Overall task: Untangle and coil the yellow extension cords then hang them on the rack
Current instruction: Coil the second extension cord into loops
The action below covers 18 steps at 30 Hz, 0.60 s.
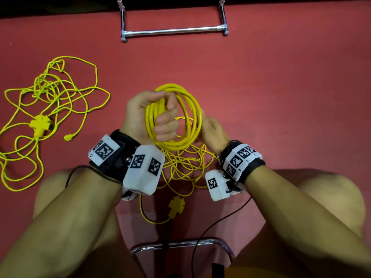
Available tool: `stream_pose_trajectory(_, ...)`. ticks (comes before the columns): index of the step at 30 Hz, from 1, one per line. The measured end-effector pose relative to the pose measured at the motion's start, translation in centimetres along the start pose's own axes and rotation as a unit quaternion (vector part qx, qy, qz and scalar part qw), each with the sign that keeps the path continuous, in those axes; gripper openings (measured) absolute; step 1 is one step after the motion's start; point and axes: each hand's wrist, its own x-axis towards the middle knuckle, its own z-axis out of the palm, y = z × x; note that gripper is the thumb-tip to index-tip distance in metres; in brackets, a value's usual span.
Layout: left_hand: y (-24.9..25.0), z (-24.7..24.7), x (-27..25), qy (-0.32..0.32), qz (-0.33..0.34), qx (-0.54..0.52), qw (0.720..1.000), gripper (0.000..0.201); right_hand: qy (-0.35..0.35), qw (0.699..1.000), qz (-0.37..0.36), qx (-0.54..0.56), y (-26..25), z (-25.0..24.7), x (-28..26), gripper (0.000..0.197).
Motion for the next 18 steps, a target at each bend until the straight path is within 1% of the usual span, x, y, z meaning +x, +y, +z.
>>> stream_pose_trajectory(2, 0.2, -0.2, 0.1, 0.010, 0.045, -0.031, 0.998, 0.022, -0.041, 0.998, 0.040, -0.032, 0.4, 0.6, -0.3, 0.088)
stream_pose_trajectory(5, 1.0, -0.4, -0.1, 0.015, 0.101, -0.070, 0.992, 0.027, -0.088, 0.988, 0.076, -0.105, 0.8, 1.0, -1.5, 0.079)
stream_pose_trajectory(6, 1.4, -0.5, -0.2, 0.020, 0.117, -0.080, 0.990, 0.030, -0.111, 0.980, 0.093, -0.139, 0.9, 1.0, -1.9, 0.077)
stream_pose_trajectory(7, 1.7, -0.5, -0.2, 0.039, 0.137, -0.077, 0.987, 0.034, -0.135, 0.969, 0.108, -0.178, 1.3, 1.1, -2.2, 0.075)
stream_pose_trajectory(9, 2.1, -0.3, -0.3, 0.110, 0.183, -0.048, 0.976, 0.038, -0.179, 0.947, 0.126, -0.236, 2.0, 1.4, -2.6, 0.066)
stream_pose_trajectory(11, 2.1, -0.1, -0.1, 0.187, 0.228, -0.026, 0.955, 0.036, -0.210, 0.930, 0.148, -0.263, 2.4, 1.8, -3.0, 0.062)
stream_pose_trajectory(13, 1.9, 0.1, 0.3, 0.250, 0.261, -0.012, 0.932, 0.034, -0.219, 0.929, 0.191, -0.230, 3.2, 1.8, -3.2, 0.063)
stream_pose_trajectory(14, 1.9, 0.2, 0.4, 0.273, 0.275, -0.007, 0.922, 0.034, -0.222, 0.926, 0.219, -0.211, 3.5, 1.8, -3.4, 0.060)
stream_pose_trajectory(15, 2.0, 0.1, 0.4, 0.289, 0.287, -0.006, 0.913, 0.036, -0.230, 0.919, 0.240, -0.212, 3.8, 1.8, -3.6, 0.051)
stream_pose_trajectory(17, 2.2, 0.0, 0.4, 0.305, 0.310, -0.001, 0.901, 0.043, -0.257, 0.891, 0.268, -0.260, 4.2, 1.5, -3.8, 0.021)
stream_pose_trajectory(18, 2.2, -0.2, 0.3, 0.313, 0.319, 0.009, 0.894, 0.050, -0.273, 0.876, 0.250, -0.309, 4.4, 1.4, -3.8, 0.019)
